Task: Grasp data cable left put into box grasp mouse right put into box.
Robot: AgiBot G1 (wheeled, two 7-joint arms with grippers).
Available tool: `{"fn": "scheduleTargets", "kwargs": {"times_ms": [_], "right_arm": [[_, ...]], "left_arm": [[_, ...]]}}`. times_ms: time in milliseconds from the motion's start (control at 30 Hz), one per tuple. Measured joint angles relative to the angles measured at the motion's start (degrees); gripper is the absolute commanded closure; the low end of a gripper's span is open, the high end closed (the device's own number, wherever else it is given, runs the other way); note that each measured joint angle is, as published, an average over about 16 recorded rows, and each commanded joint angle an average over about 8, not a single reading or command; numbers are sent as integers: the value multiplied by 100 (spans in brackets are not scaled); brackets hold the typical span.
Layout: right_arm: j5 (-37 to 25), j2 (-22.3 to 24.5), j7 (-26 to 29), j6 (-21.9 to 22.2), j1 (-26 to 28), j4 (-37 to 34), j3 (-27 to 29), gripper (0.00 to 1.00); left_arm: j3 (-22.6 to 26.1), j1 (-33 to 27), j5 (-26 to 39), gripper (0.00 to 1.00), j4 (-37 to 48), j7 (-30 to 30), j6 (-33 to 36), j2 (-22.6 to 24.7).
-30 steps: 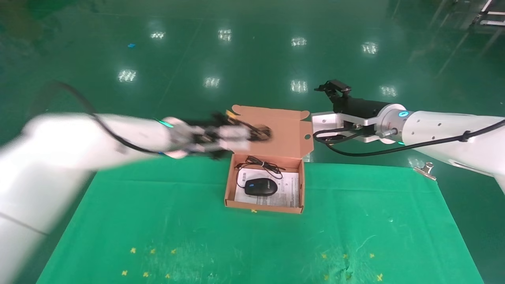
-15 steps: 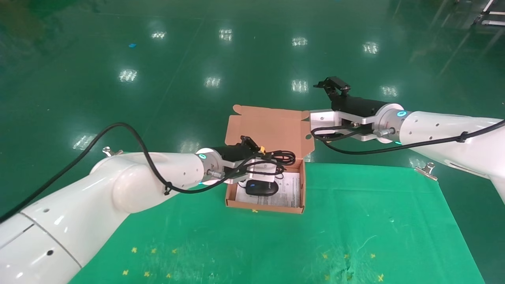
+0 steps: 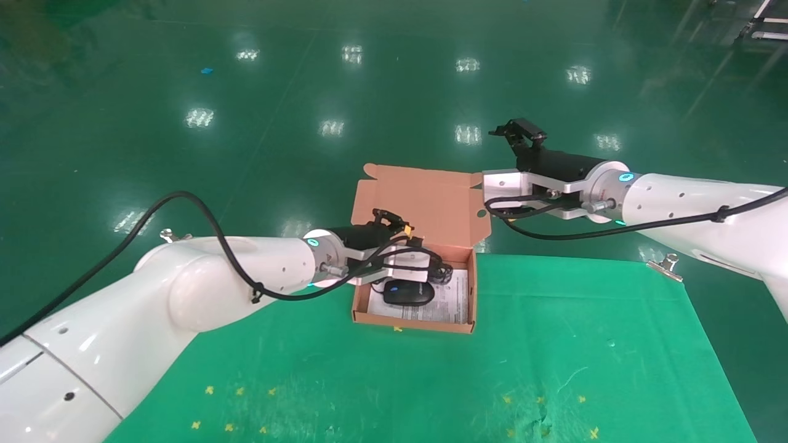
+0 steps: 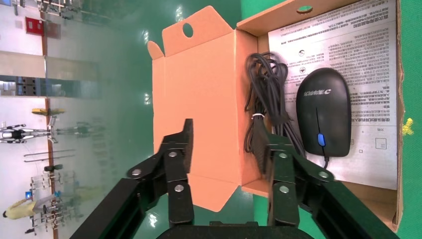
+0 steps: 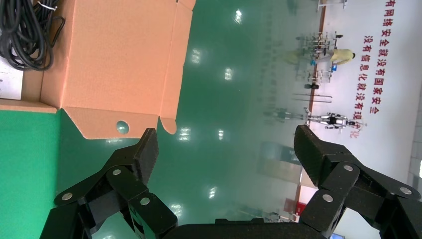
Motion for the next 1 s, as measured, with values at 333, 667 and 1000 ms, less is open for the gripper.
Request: {"fn": "scheduleTargets", "kwargs": {"times_ms": [333,667,1000], "right_arm": [[-92,-34,-172,9,226,-41,-29,0],[-10,-14,-215,-275,376,-123,-56,0],[708,307,263,-875,42,189,197,0]], "left_arm": [[3,-536,365,0,628,-160,-723,-42],[28,-807,363,0,1143,-325,-865,-95],[-433,-447,-584,0,744,-416,-102,-590]]}}
